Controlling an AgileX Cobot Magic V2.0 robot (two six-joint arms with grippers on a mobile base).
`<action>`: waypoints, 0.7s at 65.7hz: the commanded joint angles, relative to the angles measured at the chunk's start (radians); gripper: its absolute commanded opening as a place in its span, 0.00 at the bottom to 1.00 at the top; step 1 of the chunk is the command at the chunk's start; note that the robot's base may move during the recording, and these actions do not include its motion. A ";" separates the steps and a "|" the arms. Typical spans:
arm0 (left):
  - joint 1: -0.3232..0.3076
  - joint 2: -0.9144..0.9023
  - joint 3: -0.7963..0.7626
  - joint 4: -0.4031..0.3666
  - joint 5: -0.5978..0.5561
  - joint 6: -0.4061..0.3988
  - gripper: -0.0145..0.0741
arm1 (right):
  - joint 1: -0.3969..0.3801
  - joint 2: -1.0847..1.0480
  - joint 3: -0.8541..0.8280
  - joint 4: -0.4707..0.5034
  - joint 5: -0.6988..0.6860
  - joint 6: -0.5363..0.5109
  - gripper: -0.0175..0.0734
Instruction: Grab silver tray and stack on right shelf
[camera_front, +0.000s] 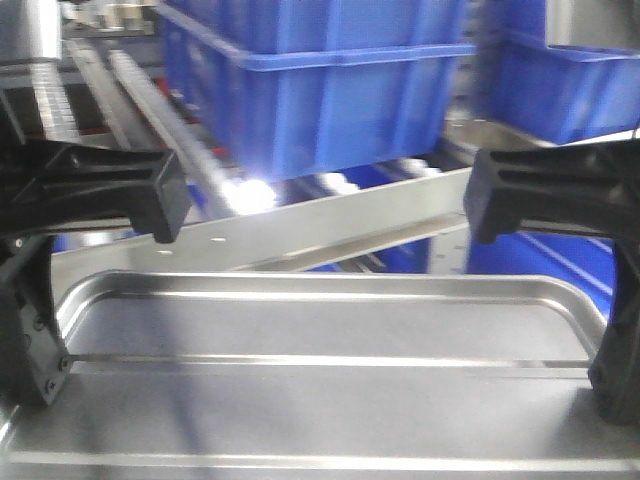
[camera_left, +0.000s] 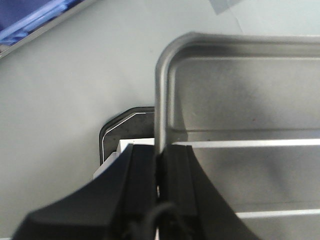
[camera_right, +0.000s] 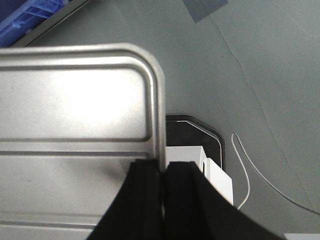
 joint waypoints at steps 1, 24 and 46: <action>-0.007 -0.024 -0.027 0.014 0.018 0.008 0.05 | -0.004 -0.017 -0.025 -0.049 0.004 -0.007 0.27; -0.007 -0.024 -0.027 0.014 0.018 0.008 0.05 | -0.004 -0.017 -0.025 -0.049 0.004 -0.007 0.27; -0.007 -0.024 -0.027 0.014 0.018 0.008 0.05 | -0.004 -0.017 -0.025 -0.049 0.004 -0.007 0.27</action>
